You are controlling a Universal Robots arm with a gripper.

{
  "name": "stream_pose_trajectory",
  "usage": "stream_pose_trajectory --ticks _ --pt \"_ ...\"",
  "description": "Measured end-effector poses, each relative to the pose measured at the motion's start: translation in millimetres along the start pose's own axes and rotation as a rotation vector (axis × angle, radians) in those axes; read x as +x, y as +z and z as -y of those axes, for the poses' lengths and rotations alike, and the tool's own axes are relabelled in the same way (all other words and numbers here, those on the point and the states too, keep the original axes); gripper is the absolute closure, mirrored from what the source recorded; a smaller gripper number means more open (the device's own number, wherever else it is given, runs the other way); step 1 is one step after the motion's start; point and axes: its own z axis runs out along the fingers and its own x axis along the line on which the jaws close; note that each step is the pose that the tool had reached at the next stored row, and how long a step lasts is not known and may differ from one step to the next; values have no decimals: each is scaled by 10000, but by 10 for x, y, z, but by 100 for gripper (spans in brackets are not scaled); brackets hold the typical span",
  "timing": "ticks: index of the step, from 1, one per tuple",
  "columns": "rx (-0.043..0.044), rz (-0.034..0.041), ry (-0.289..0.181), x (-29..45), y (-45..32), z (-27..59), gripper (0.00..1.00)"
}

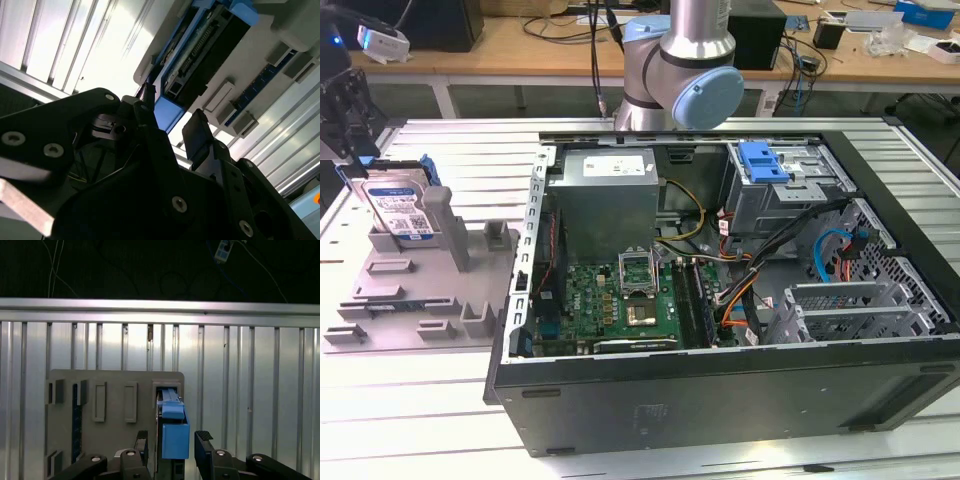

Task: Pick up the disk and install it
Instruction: 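Pick up the disk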

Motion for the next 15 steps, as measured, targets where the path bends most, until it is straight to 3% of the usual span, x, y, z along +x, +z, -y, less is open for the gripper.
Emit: stream_pose_trajectory --ticks 15 --pt "-1 25 -1 -24 126 -2 50"
